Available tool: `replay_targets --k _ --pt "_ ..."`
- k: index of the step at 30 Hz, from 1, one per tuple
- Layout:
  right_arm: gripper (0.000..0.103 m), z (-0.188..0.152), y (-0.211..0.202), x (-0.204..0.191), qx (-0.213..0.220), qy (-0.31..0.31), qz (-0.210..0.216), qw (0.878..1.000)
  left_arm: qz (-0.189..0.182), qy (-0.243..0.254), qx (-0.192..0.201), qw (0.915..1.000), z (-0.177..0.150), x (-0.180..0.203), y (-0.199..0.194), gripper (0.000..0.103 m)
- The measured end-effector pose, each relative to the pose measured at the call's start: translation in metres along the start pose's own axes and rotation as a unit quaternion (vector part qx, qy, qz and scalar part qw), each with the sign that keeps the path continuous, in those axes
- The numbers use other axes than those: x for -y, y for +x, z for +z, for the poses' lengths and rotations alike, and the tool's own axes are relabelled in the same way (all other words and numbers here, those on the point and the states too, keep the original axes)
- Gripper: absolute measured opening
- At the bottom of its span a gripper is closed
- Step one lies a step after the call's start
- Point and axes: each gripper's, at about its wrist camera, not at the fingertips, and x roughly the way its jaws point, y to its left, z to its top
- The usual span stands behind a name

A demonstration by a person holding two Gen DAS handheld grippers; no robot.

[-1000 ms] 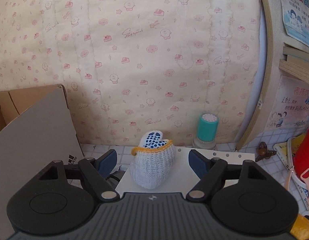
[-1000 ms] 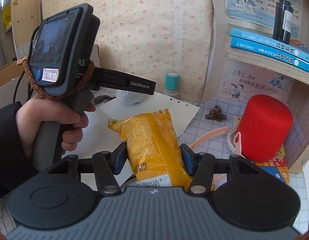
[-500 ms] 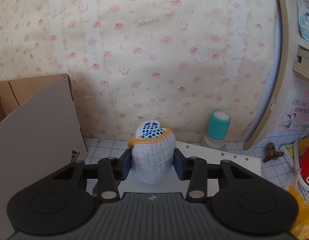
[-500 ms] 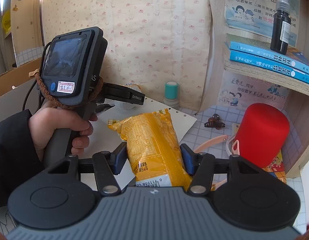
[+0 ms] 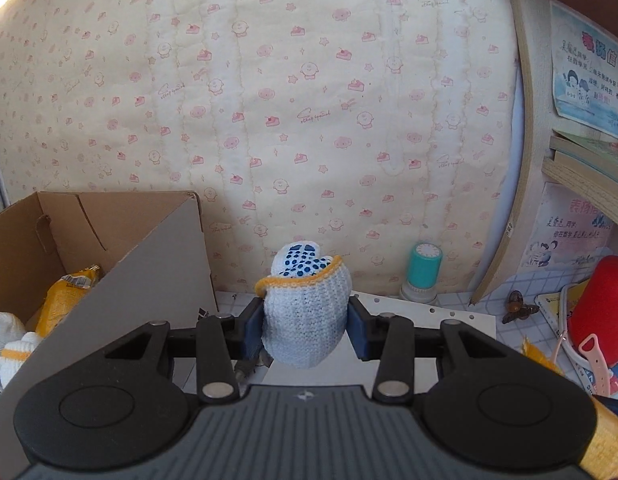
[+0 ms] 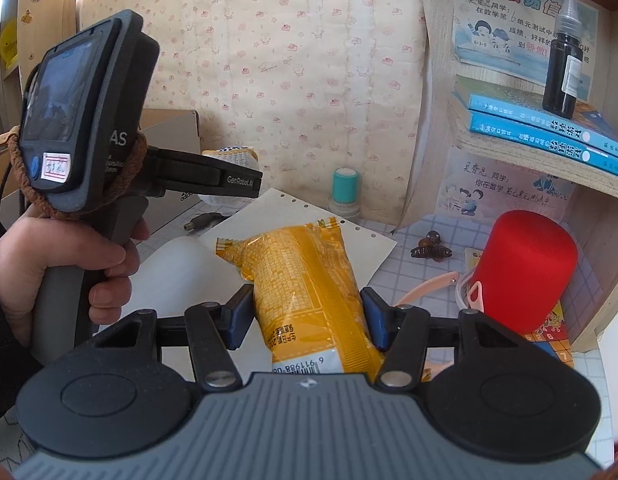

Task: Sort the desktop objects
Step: 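Lift the glove and snack bag and carry them over the box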

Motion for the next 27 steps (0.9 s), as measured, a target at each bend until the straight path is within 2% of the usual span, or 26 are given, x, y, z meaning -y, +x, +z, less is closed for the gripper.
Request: replay_targets --k 8,19,27 --pt "0.056 0.009 -0.028 -0.011 0.021 0.002 -0.006 1.0 0.007 -0.002 0.023 0.9997 -0.002 -0.007 -0.055 0.045" --pt "0.056 0.018 -0.063 -0.037 0.052 -0.004 -0.012 0.999 0.019 -0.01 0.045 0.9987 -0.007 -0.035 -0.12 0.045" --pt "0.056 0.032 -0.079 -0.067 0.07 -0.019 0.001 0.997 0.035 -0.023 0.057 0.9975 -0.011 -0.065 -0.158 0.045"
